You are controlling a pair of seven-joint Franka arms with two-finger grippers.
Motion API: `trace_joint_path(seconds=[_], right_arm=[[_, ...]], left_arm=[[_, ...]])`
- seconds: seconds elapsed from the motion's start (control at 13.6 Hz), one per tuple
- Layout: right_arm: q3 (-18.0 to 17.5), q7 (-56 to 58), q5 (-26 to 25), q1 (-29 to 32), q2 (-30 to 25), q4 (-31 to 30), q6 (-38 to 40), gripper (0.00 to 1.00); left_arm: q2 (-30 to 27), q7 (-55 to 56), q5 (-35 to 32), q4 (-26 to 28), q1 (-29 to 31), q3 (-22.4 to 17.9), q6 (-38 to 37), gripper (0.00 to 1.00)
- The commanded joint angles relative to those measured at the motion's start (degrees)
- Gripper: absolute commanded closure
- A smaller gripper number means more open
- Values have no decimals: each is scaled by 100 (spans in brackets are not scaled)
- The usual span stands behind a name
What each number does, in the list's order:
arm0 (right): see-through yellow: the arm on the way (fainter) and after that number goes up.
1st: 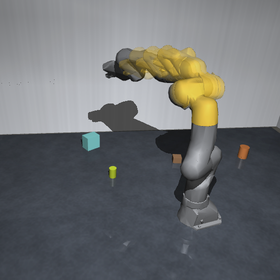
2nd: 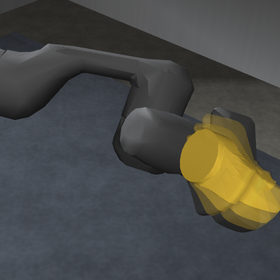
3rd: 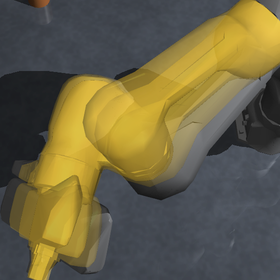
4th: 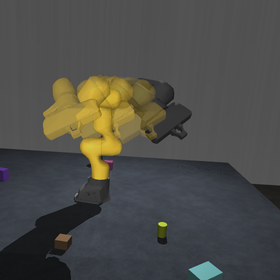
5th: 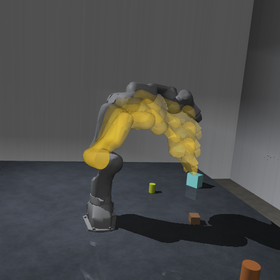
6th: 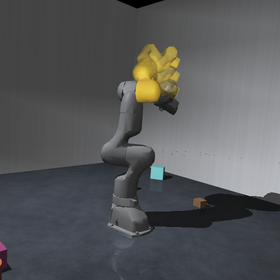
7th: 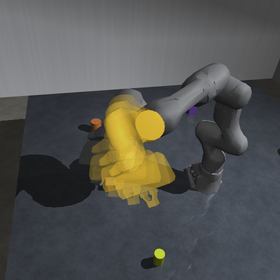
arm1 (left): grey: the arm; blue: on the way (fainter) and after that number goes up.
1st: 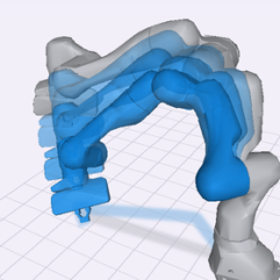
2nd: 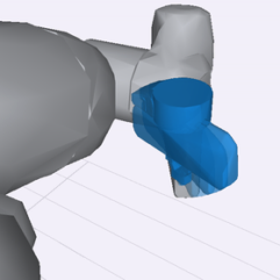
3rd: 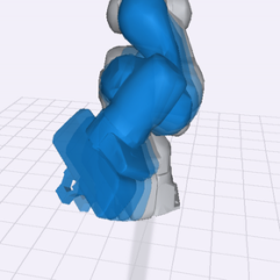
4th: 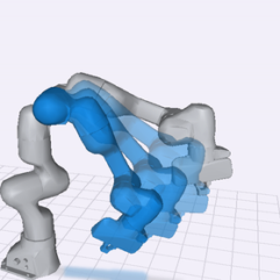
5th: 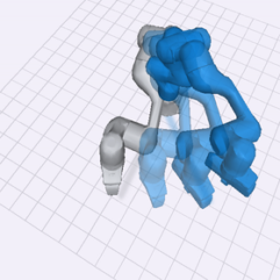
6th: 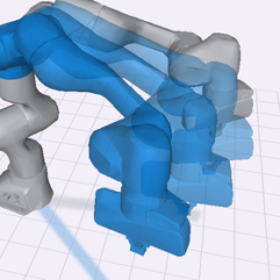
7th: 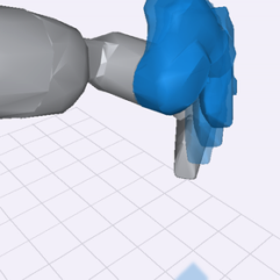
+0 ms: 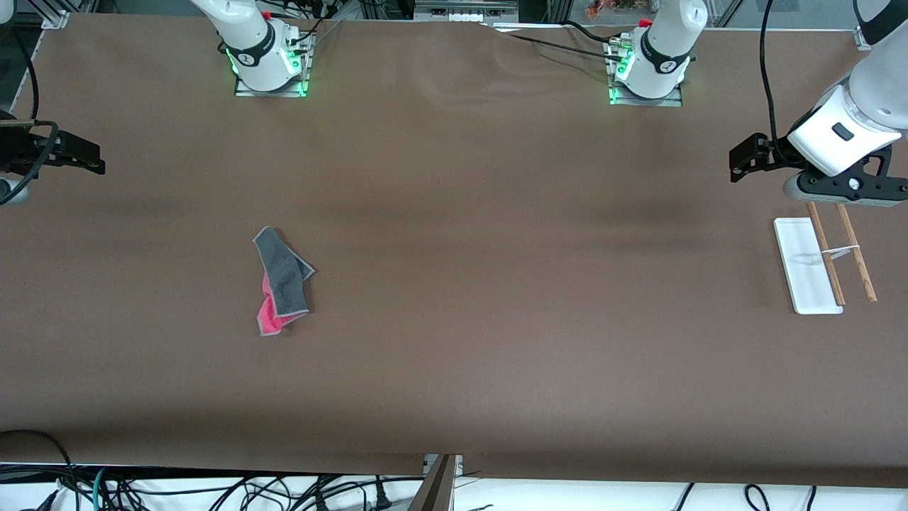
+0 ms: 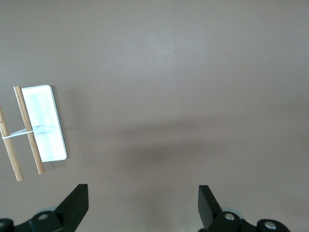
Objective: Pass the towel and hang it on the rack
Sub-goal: 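Move the right gripper toward the pink-and-grey towel on the table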
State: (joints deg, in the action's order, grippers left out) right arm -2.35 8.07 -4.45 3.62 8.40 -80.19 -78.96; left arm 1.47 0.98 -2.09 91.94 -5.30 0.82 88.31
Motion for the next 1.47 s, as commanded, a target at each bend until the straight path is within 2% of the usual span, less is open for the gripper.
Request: trace_joint_path(seconds=[0.0,0.37,0.88,1.4], right_arm=[[-55,-86,6,25,-49,-23,-32,0],[-72,-78,32,7,4,-15,-435,0],[-72,-78,102,-221,785,-32,-1585,0],[-142,-69,190,-309,2287,-32,-3123,0]], left_arm=[[99,-37,-99,-203,3,-3,-139,0],[99,-37,-99,-203,3,6,-139,0],[99,-45,-99,-203,3,-3,-147,0],[90,-28,-99,-203,3,23,-147,0]])
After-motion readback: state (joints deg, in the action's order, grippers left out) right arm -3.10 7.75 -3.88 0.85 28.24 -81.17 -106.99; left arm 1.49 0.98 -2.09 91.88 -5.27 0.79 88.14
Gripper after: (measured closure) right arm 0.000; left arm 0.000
